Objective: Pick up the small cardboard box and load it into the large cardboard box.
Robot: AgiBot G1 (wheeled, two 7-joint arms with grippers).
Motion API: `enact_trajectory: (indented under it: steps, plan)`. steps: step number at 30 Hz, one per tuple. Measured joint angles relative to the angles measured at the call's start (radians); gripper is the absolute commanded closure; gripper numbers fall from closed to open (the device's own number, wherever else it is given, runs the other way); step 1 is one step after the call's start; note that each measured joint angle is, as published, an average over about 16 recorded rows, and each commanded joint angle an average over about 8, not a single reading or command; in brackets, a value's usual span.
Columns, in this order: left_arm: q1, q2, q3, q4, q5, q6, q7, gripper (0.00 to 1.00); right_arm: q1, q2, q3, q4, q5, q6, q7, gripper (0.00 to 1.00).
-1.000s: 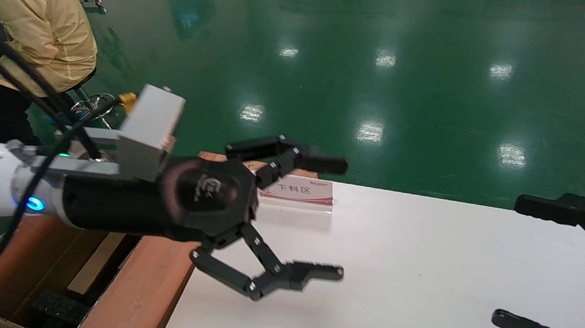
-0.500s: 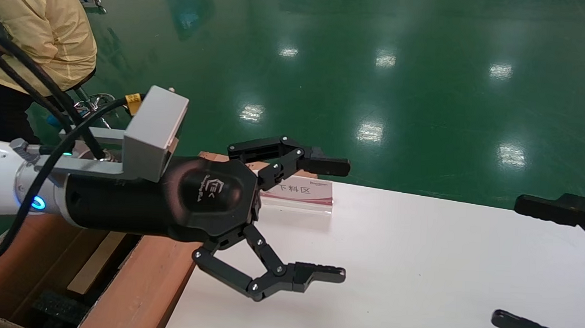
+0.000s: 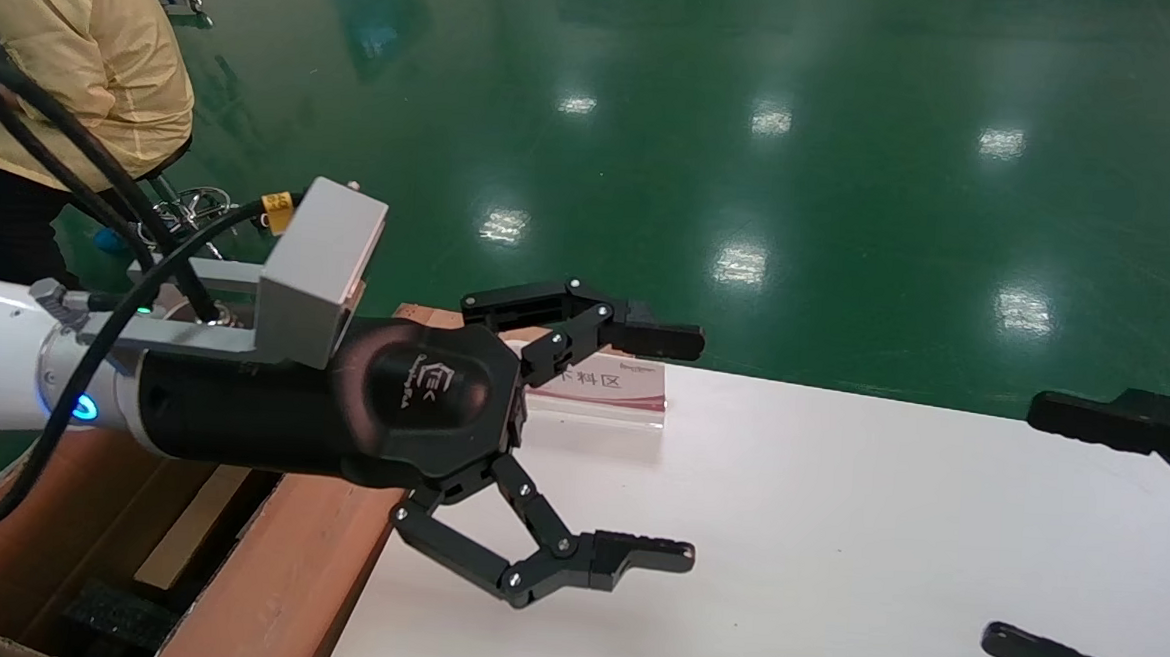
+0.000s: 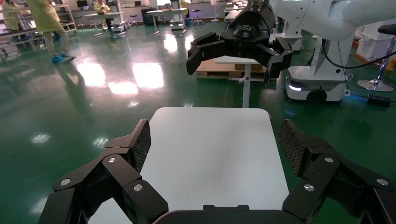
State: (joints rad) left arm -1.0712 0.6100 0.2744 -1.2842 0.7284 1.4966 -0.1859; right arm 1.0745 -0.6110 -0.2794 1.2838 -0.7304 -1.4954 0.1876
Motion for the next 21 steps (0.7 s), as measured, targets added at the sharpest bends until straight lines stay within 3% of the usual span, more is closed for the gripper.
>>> enact_trajectory:
  steps: [21]
  plan:
    - [-0.003, 0.001, 0.006, 0.001, 0.001, -0.001, 0.0, 0.0, 0.0, 0.0, 0.0, 0.0, 0.0, 0.0, 0.0, 0.0]
